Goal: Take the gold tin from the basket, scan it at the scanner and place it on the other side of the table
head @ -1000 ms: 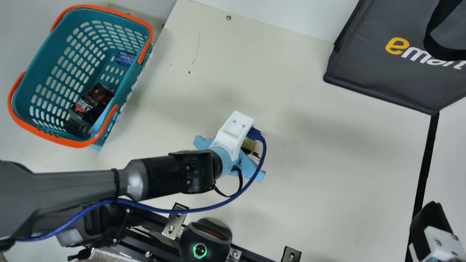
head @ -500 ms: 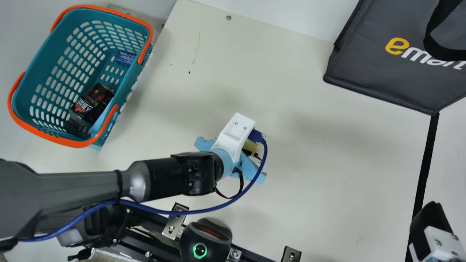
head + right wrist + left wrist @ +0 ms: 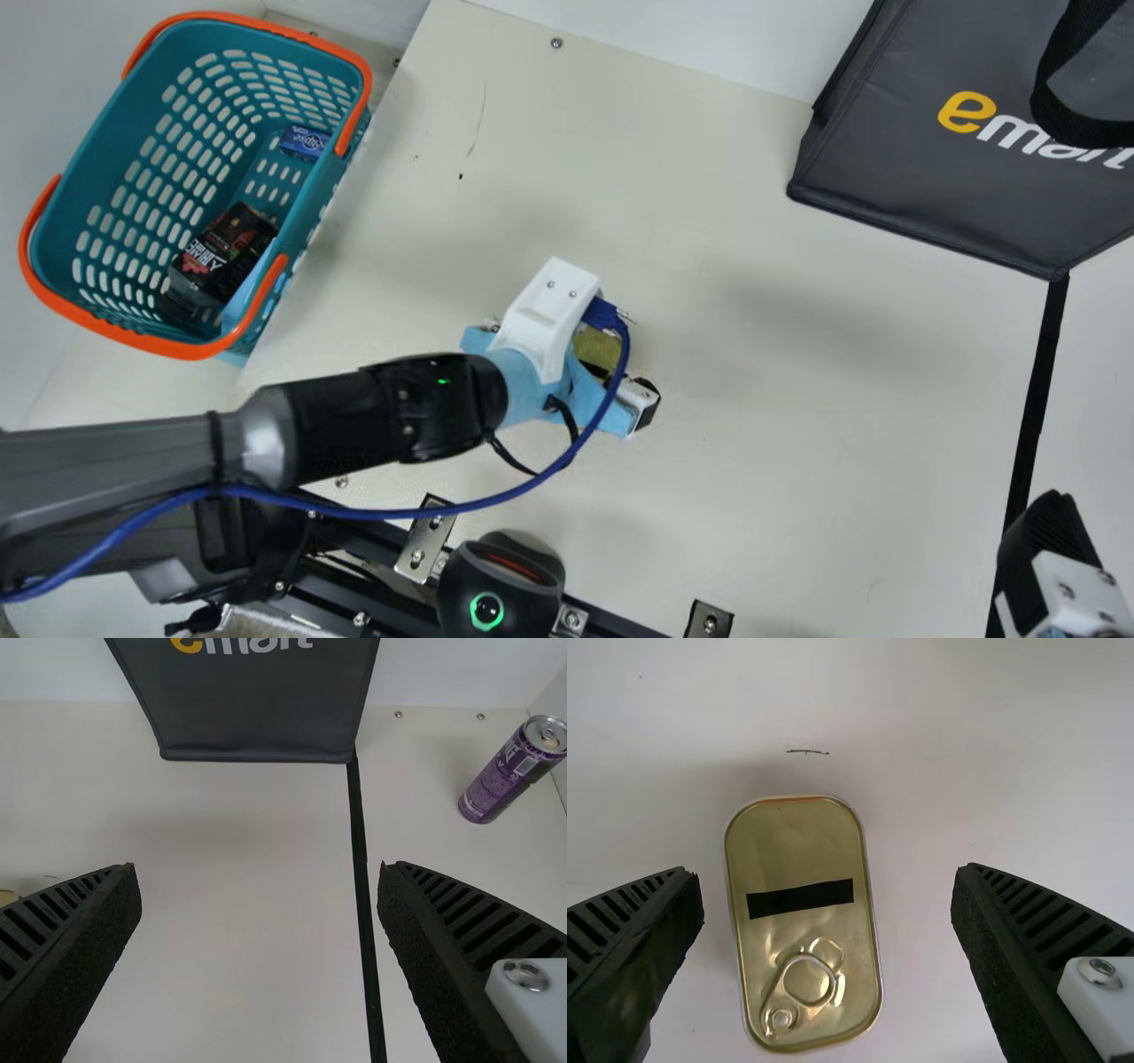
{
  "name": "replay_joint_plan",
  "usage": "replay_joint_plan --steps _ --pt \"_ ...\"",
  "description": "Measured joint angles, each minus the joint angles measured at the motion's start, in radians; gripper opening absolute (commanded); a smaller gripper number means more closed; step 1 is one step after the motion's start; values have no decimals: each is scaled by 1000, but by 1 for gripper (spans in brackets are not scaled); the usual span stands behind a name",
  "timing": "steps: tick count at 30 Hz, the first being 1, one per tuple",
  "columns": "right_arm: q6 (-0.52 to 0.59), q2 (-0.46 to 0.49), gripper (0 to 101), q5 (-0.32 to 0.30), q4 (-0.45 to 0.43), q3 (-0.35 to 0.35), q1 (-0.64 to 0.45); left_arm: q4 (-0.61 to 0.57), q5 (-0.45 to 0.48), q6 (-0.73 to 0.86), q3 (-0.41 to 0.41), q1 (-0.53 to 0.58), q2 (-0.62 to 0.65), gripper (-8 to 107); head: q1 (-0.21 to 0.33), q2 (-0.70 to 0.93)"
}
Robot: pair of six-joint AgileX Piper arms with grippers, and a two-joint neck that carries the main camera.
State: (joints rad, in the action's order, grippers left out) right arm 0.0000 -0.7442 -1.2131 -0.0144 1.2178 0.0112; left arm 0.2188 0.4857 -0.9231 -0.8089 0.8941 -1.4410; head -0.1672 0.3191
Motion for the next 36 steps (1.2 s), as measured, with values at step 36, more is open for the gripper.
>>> replay_joint_plan --steps 36 --pt "0 0 95 0 0 0 0 -205 482 652 -189 -513 527 90 0 -15"
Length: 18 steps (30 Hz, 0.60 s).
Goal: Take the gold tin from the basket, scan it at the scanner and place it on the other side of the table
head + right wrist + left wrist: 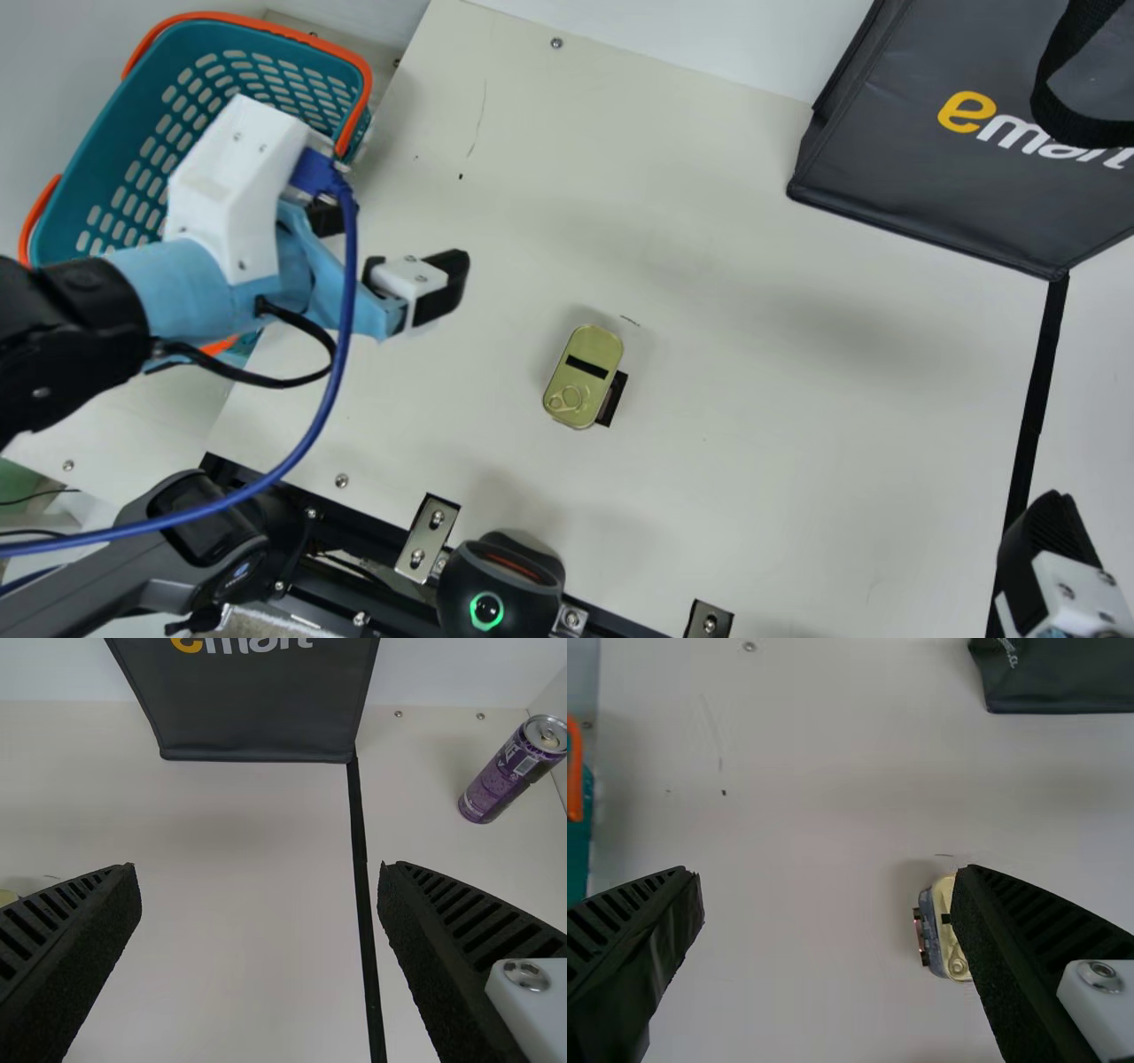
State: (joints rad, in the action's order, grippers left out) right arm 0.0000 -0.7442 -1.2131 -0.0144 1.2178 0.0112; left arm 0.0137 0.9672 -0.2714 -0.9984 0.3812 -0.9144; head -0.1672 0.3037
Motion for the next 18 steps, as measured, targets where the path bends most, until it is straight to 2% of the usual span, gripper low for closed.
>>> replay_joint_plan --steps 4,15,18 --pt "0 0 95 0 0 0 0 41 -5 -19 -9 4 -2 90 0 -78" --pt "0 0 95 0 0 0 0 2 9 -17 -34 5 -62 90 0 -325" --pt "0 0 95 0 0 0 0 -3 13 -28 -40 20 -83 90 0 -330"
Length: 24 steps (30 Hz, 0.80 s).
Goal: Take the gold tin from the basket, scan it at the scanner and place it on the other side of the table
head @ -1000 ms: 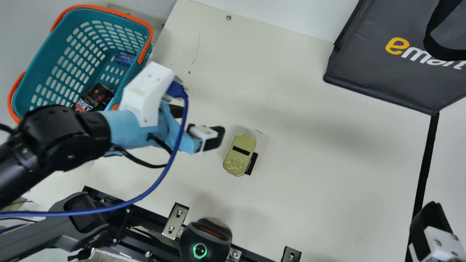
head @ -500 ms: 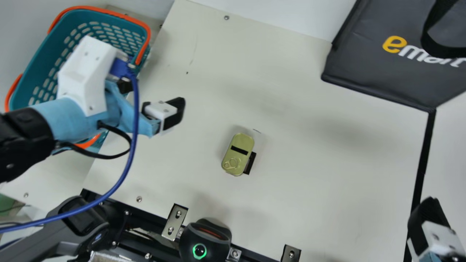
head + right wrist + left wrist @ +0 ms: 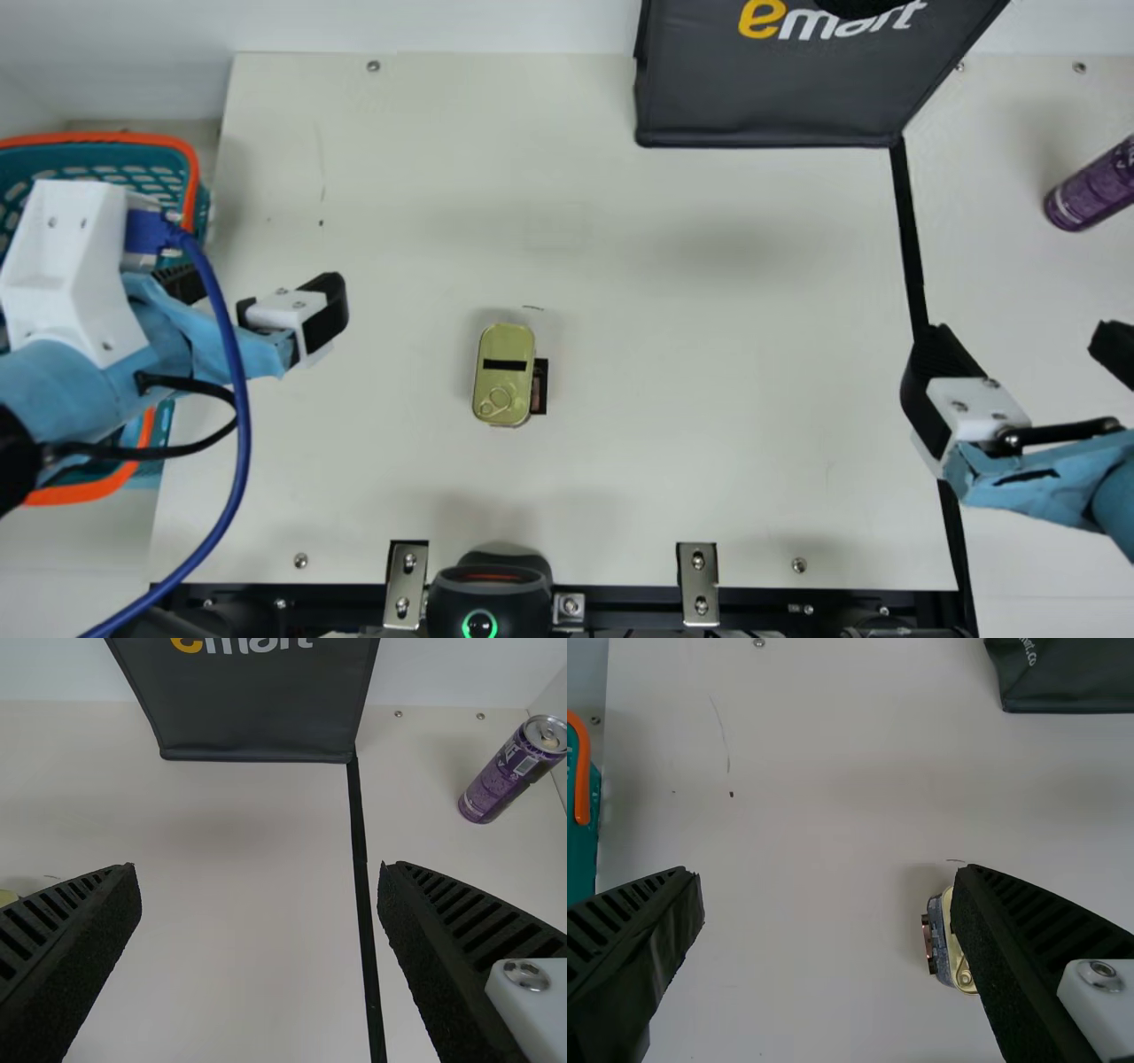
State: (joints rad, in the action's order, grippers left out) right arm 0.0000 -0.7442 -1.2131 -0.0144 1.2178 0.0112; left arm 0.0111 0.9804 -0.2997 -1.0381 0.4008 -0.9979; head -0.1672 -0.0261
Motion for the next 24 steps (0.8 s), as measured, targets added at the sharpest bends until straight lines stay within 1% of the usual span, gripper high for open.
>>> replay_joint_plan --steps 10,16,24 --pt "0 0 95 -1 0 0 0 -11 6 -97 -16 117 -97 90 0 0" --pt "0 0 95 -1 0 0 0 -22 -11 -181 -16 203 -158 90 0 0" --pt "0 0 95 -1 0 0 0 -39 -50 -290 -5 287 -233 90 0 0"
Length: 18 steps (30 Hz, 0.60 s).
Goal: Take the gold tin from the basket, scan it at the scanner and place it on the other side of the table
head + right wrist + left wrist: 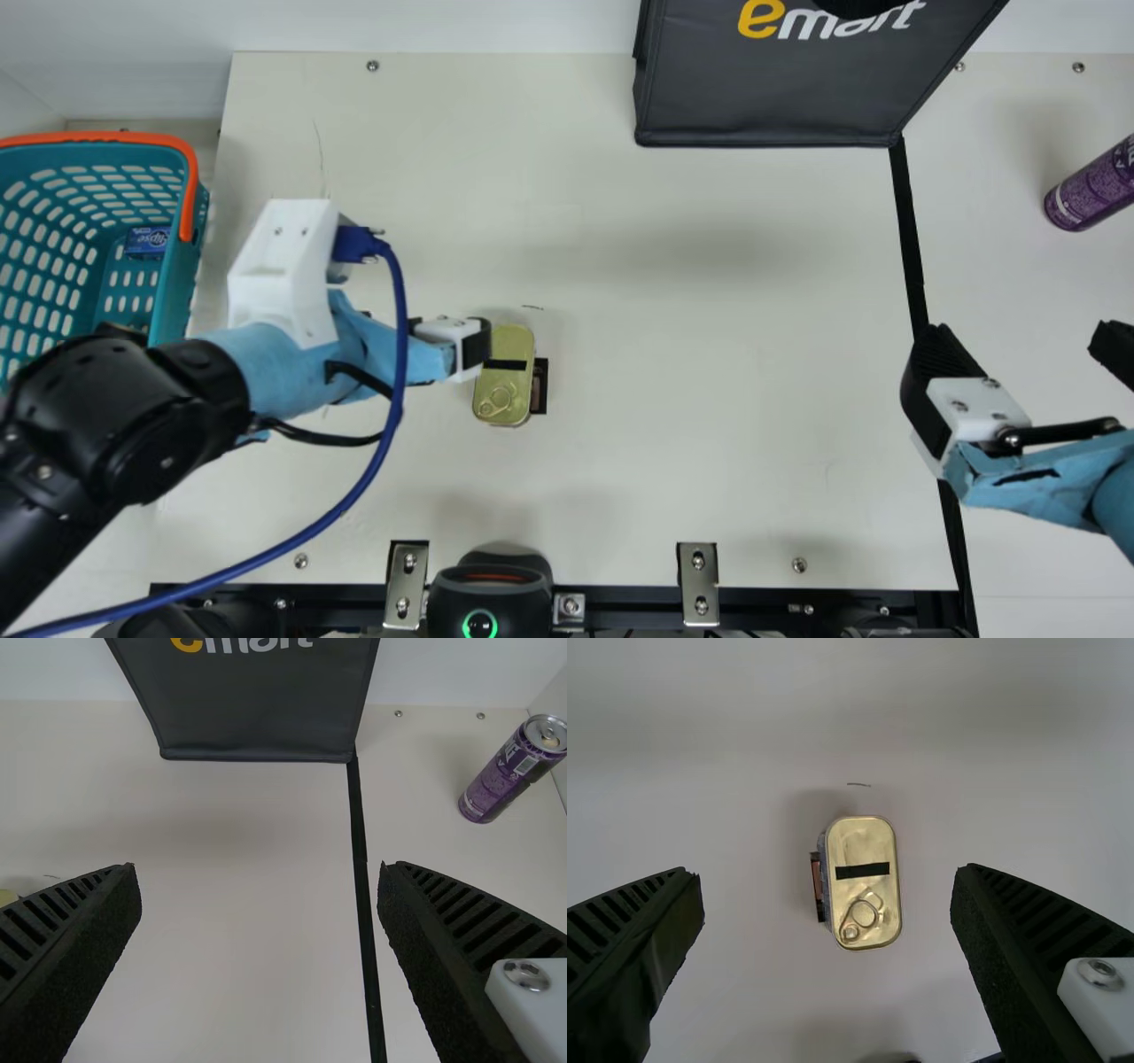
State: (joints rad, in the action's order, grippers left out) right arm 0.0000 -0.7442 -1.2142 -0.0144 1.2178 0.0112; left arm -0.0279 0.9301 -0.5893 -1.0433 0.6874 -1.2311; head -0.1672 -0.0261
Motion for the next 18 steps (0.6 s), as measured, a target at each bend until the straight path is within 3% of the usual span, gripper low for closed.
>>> replay_joint_plan --steps 18 --pt "0 0 95 0 0 0 0 -86 -127 -22 63 24 -176 90 0 -2"
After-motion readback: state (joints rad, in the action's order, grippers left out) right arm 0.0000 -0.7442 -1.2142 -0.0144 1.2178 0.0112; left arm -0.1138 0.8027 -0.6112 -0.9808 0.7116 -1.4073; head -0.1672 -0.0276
